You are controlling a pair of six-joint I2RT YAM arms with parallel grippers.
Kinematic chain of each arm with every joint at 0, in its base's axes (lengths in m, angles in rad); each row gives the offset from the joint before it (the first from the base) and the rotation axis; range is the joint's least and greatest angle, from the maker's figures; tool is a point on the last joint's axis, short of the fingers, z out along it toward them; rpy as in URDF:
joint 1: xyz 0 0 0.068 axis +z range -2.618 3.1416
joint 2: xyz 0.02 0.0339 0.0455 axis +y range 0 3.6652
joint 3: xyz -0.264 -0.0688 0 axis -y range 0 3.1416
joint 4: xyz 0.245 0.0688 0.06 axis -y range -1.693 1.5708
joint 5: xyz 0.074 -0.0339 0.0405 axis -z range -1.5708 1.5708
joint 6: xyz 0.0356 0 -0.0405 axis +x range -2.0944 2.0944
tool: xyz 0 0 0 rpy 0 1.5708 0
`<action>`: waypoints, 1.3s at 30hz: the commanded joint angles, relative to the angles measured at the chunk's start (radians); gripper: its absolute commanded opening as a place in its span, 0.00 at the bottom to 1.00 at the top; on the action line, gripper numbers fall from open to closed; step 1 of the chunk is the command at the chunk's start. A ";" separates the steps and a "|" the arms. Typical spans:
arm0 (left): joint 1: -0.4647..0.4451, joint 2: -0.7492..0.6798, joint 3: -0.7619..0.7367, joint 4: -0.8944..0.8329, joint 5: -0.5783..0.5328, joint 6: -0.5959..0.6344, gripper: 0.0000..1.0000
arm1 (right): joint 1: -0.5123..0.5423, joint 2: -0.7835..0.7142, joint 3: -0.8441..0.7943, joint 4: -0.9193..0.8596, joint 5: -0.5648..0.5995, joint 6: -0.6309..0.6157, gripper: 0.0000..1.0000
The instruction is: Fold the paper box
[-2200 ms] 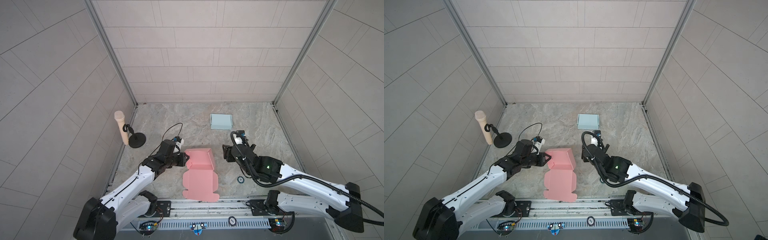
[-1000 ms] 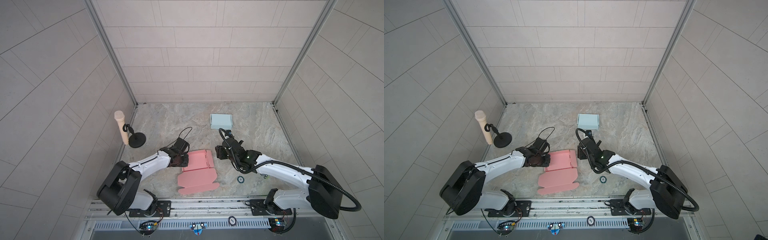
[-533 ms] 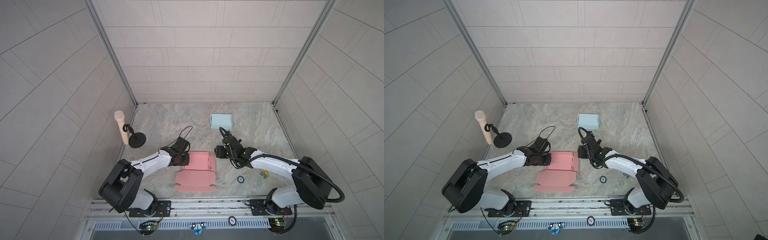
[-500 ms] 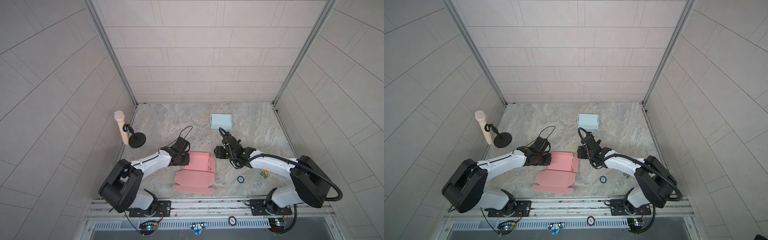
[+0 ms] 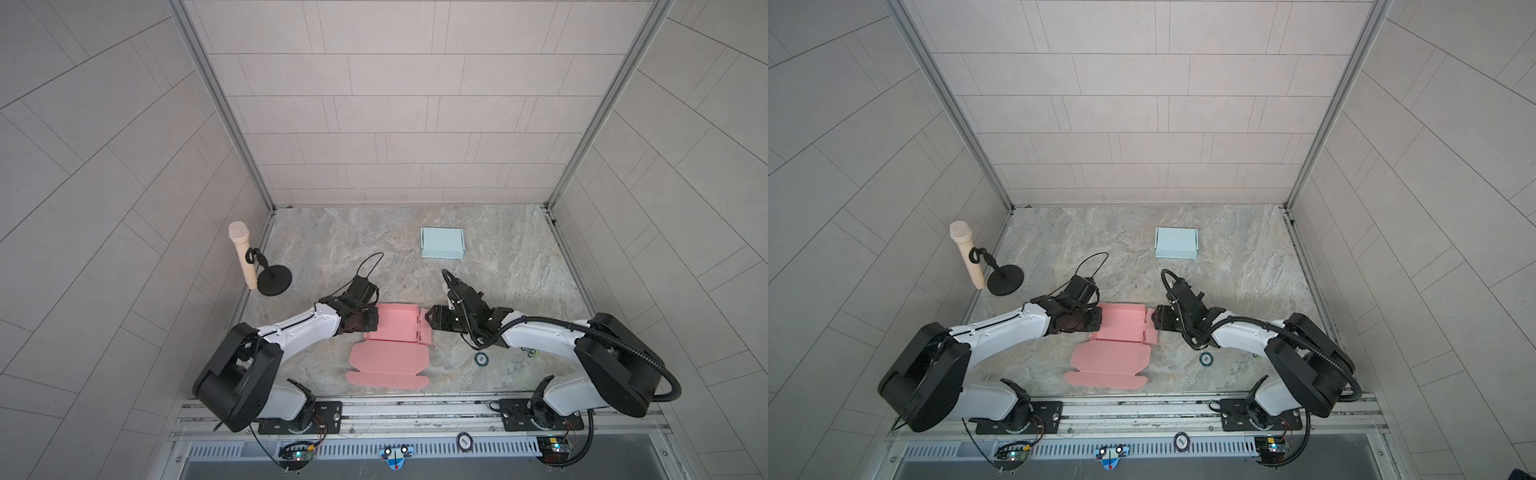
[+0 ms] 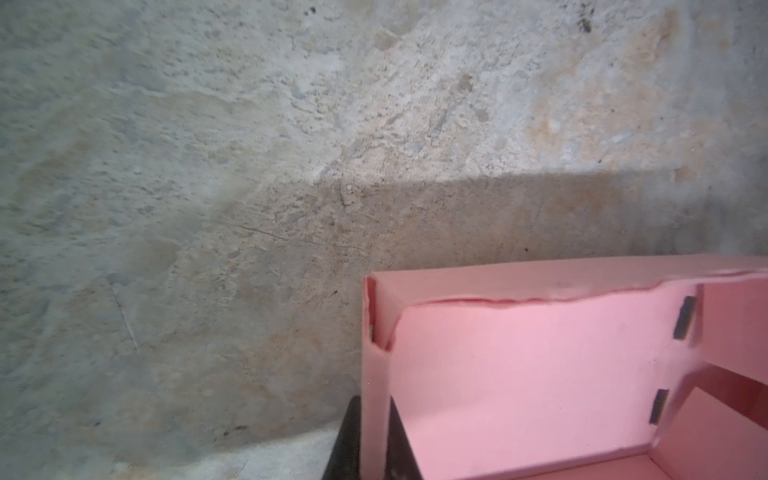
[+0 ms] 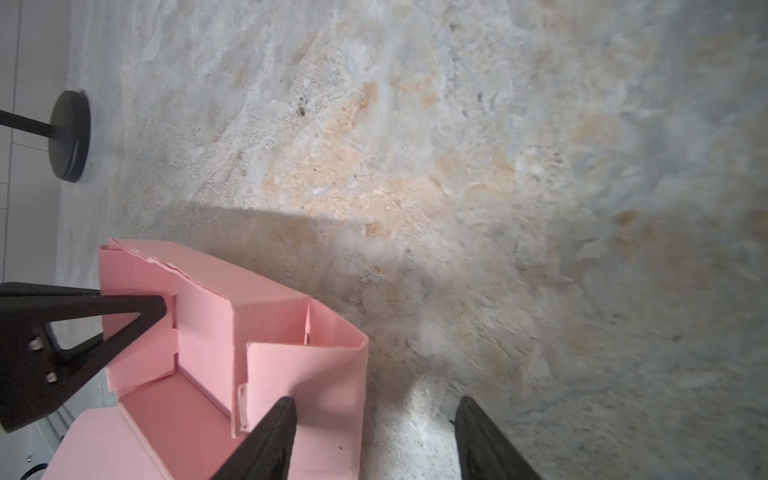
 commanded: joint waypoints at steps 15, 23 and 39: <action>-0.004 -0.029 -0.015 0.040 0.017 -0.004 0.05 | 0.007 -0.138 -0.160 0.174 0.016 0.138 0.65; -0.004 -0.046 -0.021 0.040 0.017 -0.004 0.05 | 0.011 -0.065 -0.146 0.287 -0.062 0.152 0.63; -0.004 -0.051 -0.020 0.043 0.019 -0.011 0.05 | 0.055 0.016 -0.039 0.252 -0.097 0.112 0.46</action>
